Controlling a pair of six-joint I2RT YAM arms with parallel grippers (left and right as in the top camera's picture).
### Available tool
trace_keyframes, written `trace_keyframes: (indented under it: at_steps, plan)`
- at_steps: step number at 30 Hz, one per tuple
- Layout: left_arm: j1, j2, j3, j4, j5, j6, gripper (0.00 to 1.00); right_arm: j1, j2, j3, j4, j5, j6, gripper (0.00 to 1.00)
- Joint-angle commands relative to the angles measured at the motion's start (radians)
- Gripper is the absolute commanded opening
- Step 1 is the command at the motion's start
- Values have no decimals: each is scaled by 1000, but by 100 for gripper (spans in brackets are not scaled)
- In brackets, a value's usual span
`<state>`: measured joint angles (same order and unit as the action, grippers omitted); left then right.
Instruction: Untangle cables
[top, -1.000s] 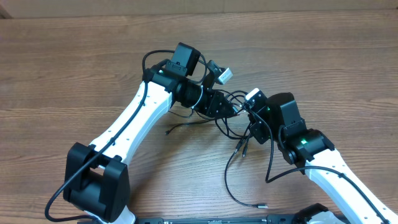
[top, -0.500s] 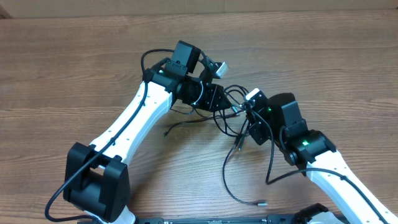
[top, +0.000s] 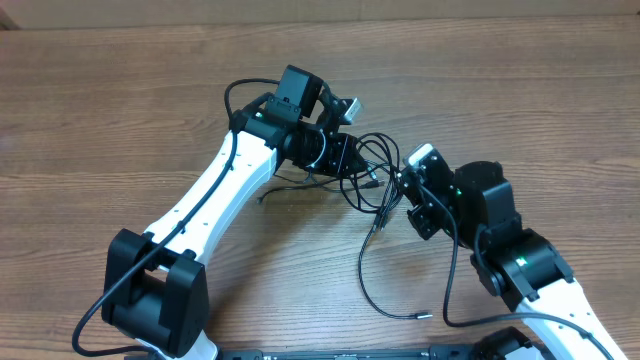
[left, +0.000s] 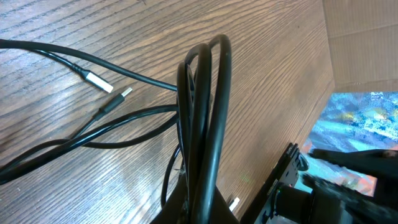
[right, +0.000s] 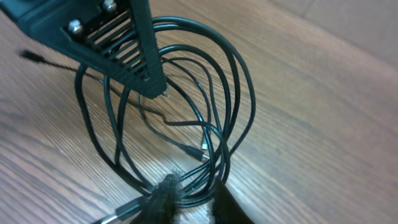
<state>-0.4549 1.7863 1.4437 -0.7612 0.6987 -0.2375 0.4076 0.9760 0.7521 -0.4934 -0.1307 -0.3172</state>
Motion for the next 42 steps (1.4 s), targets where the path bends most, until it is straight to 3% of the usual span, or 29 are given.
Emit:
trace_keyframes:
  at_steps: [1,3,11,17,22,26,29,42]
  plan:
    - [-4,9,-1,7,61,5,4,3,-8,18,-34,-2,-59,52]
    - [-4,9,-1,8,115,37,4,3,11,18,-54,7,-90,63]
    - [-4,9,-1,7,221,47,4,3,140,18,-35,61,-92,66]
    - [-4,9,-1,7,222,47,4,3,243,18,36,71,-92,47]
    - [-4,9,-1,7,221,47,5,3,305,18,84,132,-85,39]
    - [-4,9,-1,8,219,47,4,3,330,18,96,145,-76,28]
    - [-4,9,-1,8,219,47,4,3,346,18,103,145,-76,5]
    - [-4,9,-1,11,132,39,5,3,340,18,93,85,-19,4]
